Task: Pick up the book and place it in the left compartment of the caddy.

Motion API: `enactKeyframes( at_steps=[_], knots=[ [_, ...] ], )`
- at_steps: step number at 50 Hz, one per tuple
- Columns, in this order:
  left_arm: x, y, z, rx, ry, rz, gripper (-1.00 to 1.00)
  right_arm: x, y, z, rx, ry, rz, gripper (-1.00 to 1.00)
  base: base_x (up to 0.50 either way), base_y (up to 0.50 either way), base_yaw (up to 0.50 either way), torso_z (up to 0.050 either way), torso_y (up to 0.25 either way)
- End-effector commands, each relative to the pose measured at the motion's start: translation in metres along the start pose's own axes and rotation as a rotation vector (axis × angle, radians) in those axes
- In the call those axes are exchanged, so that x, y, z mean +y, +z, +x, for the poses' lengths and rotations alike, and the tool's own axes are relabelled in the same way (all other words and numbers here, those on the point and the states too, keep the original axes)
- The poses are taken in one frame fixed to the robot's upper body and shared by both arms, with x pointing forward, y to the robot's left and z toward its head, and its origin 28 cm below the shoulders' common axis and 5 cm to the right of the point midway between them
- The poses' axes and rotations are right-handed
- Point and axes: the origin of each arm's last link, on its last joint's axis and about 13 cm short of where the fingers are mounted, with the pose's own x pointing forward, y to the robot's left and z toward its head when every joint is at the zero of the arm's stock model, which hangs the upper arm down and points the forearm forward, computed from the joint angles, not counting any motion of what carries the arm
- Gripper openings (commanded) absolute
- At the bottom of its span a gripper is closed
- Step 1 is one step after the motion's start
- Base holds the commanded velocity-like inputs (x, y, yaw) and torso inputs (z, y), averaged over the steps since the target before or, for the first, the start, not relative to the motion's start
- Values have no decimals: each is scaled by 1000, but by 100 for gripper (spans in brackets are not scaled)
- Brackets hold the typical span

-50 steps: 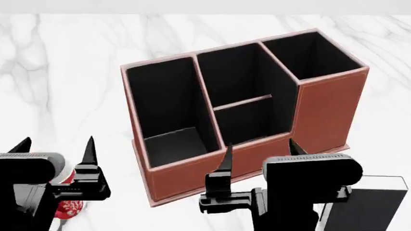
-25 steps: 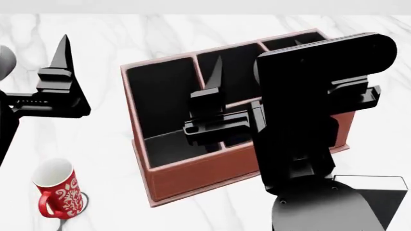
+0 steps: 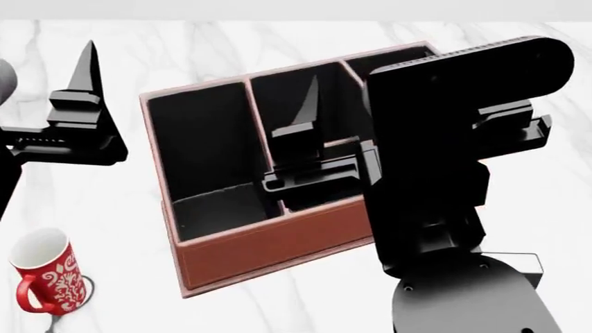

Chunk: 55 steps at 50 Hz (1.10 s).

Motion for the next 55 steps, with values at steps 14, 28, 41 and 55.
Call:
enactKeyframes(
  at_steps=[14, 28, 41, 55],
  knots=[
    [2, 2, 2, -7, 12, -20, 100, 0, 0, 3, 10, -1, 22, 100, 419, 0, 0, 0, 0],
    [2, 2, 1, -5, 13, -18, 100, 1, 0, 3, 15, -8, 18, 100, 500, 0, 0, 0, 1],
    [2, 2, 1, -3, 16, -19, 100, 1, 0, 4, 28, -18, 25, 100, 99, 0, 0, 0, 1],
    [14, -5, 9, 0, 79, 6, 100, -13, 4, 3, 62, -130, 37, 100, 0, 0, 0, 0, 0]
  ],
)
